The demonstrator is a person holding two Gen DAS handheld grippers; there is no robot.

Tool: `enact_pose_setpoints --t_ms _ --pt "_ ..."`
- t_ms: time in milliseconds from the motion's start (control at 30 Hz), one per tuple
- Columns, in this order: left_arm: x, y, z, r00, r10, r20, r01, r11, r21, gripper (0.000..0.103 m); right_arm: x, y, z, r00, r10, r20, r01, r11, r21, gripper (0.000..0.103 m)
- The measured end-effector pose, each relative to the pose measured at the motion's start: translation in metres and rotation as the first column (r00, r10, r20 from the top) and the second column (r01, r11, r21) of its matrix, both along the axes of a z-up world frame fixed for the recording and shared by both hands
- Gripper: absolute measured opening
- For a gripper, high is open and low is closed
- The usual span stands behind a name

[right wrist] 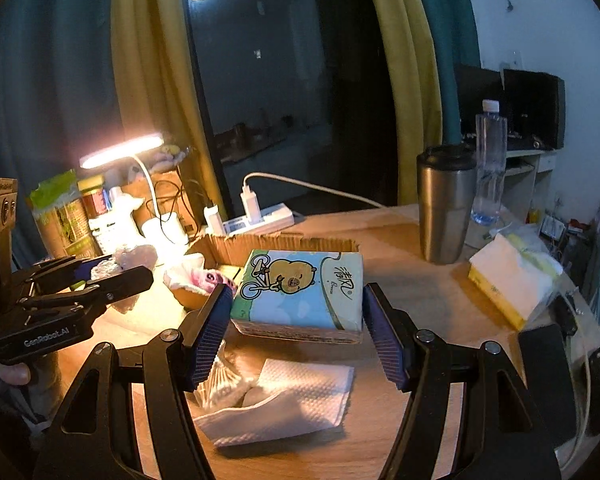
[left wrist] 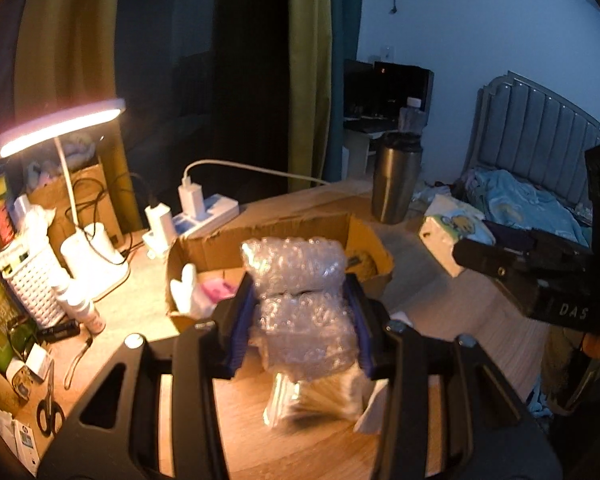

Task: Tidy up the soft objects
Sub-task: 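Carry the bubble-wrap and tissue pack over the cardboard box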

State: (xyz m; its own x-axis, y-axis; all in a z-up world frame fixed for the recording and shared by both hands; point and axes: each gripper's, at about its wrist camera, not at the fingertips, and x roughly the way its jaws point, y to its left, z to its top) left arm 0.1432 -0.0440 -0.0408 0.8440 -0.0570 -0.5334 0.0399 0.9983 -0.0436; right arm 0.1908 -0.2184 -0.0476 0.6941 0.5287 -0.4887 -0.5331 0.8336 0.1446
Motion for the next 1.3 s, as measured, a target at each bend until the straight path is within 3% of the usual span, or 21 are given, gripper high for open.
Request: enact_pose_setpoints --t_ms 633,1233,1300 --pt "0.050 -0.018 0.016 0.999 -0.010 0.044 0.010 1.000 -0.005 0.044 0.038 -0.004 0.017 0.999 0.021 0.042 -0.023 0.999 0.037 0.070" --pt "0.114 0.016 -0.029 0.999 -0.007 -0.042 0.004 0.996 -0.084 0.045 0.097 0.053 -0.005 0.997 0.076 -0.024 -0.076 0.997 0.016 0.070" --pt "0.122 0.021 -0.036 0.998 0.003 -0.063 -0.009 0.996 -0.093 0.053 0.106 0.060 -0.010 0.996 0.076 -0.039 -0.075 0.997 0.011 0.070"
